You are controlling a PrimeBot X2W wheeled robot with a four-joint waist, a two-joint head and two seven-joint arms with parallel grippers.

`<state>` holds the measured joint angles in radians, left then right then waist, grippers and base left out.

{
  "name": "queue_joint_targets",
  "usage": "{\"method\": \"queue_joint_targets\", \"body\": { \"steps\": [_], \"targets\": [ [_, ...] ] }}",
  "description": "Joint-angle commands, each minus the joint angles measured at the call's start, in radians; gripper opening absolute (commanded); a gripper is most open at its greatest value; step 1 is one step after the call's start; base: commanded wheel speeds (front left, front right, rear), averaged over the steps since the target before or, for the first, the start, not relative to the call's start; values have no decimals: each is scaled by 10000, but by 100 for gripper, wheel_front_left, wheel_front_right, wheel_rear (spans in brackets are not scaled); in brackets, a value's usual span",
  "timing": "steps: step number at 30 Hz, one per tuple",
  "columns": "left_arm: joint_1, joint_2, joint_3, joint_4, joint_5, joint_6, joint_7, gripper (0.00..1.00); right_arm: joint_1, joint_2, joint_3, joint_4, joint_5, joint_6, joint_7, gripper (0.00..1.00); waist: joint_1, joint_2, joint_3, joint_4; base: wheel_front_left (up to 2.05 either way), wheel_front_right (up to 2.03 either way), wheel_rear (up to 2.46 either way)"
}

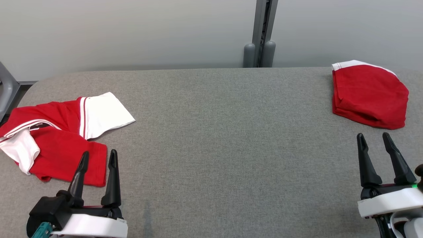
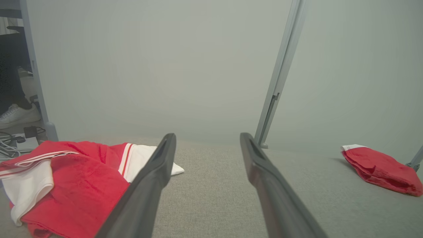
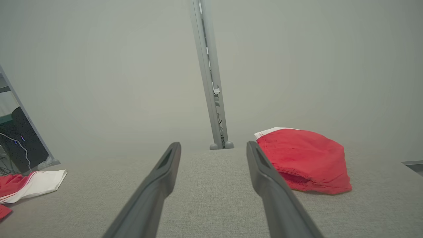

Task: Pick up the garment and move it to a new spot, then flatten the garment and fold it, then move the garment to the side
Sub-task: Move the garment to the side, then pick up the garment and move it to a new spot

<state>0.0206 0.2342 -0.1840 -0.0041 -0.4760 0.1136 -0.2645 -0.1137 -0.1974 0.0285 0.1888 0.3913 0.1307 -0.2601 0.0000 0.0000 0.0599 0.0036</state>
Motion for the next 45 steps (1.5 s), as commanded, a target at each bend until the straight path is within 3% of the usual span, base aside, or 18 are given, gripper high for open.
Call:
{"method": "queue_joint_targets", "body": {
  "steps": [1,18,37,45],
  "targets": [
    [164,-121,152,-14,229,-131,-17,100,179,42,-127,13,-98,3,-40,100,0,0,1,15,0,0,0],
    [44,-1013,737,826,1473,-1119,-17,100,147,198,164,566,-577,3,-41,100,0,0,-13,-25,0,0,0],
    [-90,-1393,1098,1078,1947,-1562,-17,100,107,169,204,663,-505,3,-42,100,0,0,25,73,0,0,0],
    [-125,-1483,1205,1265,2047,-1569,-18,100,102,156,378,717,-423,3,-42,100,0,0,28,523,0,0,0]
  ]
}}
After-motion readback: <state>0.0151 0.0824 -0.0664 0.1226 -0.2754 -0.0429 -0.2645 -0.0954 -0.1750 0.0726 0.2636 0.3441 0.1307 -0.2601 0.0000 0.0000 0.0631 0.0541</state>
